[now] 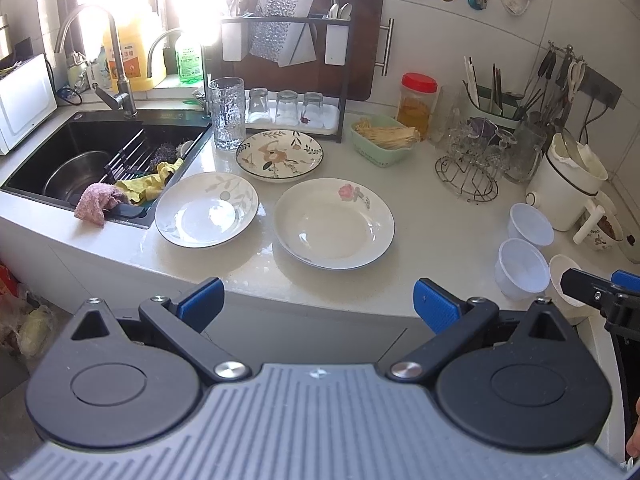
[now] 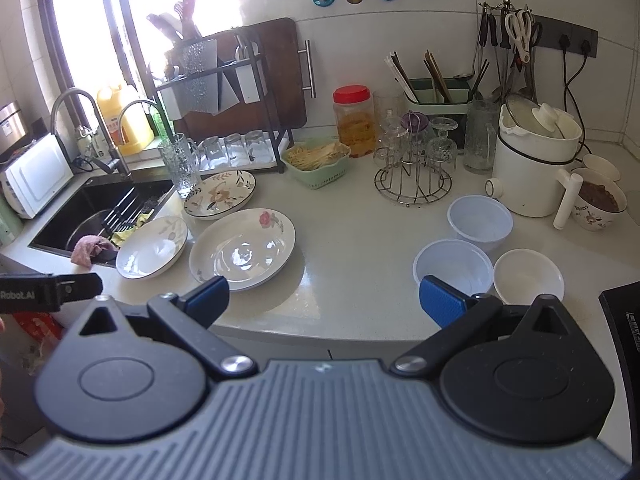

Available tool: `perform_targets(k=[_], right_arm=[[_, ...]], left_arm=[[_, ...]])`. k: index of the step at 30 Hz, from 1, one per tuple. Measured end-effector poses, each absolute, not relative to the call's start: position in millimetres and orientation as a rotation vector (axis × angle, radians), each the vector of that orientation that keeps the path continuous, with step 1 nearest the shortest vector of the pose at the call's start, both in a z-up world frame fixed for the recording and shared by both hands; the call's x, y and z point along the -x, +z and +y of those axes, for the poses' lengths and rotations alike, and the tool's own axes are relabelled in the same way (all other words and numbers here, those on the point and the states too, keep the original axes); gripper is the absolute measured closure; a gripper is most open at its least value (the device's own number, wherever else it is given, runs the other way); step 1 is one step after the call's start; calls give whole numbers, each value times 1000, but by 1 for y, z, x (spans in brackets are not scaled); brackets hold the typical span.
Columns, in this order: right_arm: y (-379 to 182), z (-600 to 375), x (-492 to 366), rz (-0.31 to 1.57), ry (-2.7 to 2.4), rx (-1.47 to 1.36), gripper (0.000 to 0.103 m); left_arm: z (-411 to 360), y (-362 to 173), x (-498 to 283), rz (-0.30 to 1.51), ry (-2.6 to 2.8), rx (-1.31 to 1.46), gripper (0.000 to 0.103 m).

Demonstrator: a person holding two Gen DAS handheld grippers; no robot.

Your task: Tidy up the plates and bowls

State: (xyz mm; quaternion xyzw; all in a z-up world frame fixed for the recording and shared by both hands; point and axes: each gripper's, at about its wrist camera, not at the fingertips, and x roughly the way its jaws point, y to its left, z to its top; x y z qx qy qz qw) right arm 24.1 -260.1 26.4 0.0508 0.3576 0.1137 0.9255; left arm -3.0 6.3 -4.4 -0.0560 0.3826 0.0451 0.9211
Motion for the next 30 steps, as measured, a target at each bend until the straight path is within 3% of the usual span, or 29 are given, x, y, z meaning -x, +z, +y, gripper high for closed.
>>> perform_targets(k=[30], right_arm=[[32, -263, -16, 720, 256, -102, 0]], left_arm=[[3, -9, 26, 813, 112, 110, 1]])
